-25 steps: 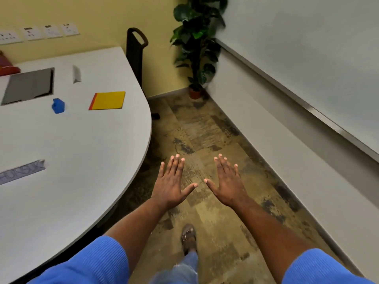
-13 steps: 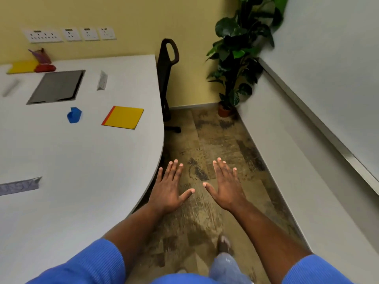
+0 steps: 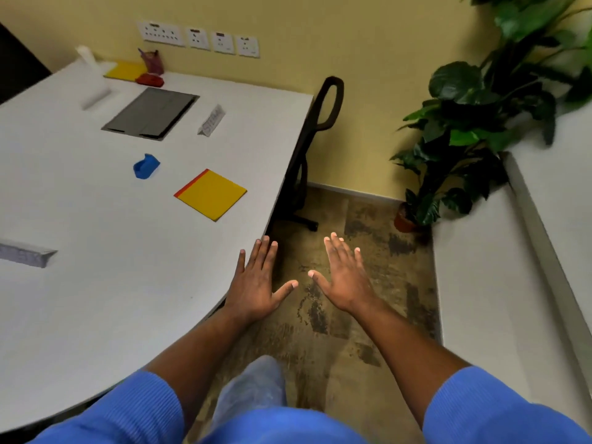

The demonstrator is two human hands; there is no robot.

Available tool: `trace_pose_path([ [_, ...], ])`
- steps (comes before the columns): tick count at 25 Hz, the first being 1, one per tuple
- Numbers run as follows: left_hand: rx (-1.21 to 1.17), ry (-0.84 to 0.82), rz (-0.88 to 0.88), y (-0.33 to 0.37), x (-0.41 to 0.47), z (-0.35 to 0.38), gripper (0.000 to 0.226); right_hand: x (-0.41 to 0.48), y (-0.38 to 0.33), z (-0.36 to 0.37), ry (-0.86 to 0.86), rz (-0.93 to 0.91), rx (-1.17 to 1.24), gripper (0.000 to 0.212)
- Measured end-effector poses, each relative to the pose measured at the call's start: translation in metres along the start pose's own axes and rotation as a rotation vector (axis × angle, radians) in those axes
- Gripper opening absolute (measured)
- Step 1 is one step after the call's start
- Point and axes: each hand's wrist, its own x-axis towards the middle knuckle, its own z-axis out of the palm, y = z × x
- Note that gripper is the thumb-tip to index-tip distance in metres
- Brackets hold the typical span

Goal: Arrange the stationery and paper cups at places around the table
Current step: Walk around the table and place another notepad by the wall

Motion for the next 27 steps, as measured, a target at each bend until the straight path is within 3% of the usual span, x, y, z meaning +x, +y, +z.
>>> trace_pose_path([
  [19,0.019,-0.023,-0.461,-0.108,0.249,0.025,0.099,0.375,-0.003,0.014,-0.286,-0.515,-0.071,0.088],
  [27,0.005,0.053,-0.843,-0.122,0.318,0.012,0.098,0.519,-0.031,0.027,-0.410,-0.883,-0.074,0.089],
])
